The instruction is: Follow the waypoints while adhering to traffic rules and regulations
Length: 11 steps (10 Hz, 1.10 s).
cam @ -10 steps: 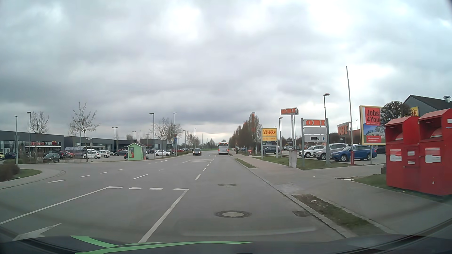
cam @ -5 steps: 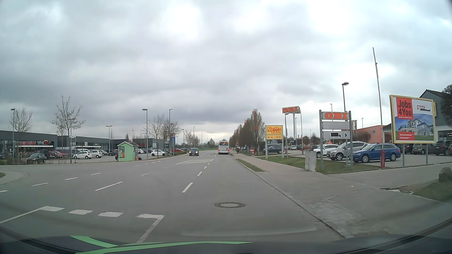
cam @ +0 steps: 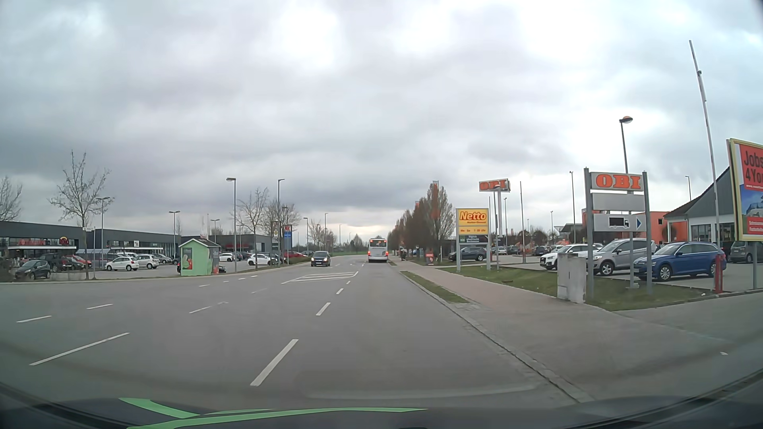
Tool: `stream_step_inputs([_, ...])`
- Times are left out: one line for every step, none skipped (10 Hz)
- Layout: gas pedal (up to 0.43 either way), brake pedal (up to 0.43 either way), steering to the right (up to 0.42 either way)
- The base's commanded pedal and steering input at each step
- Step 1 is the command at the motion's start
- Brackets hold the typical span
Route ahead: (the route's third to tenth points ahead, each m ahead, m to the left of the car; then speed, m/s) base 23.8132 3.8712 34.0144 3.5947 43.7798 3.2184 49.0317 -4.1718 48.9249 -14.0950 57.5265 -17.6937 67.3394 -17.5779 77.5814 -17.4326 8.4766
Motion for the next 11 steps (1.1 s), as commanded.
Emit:
stream_step_inputs([0.0,0.0,-0.002])
stream_step_inputs([0.0,0.0,-0.003])
stream_step_inputs([0.0,0.0,-0.005])
stream_step_inputs([0.0,0.0,-0.005])
stream_step_inputs([0.0,0.0,-0.005])
stream_step_inputs([0.0,0.0,-0.005])
stream_step_inputs([0.0,0.0,-0.005])
stream_step_inputs([0.0,0.0,-0.005])
stream_step_inputs([0.0,0.0,-0.005])
stream_step_inputs([0.0,0.0,-0.005])
stream_step_inputs([0.0,0.0,-0.004])
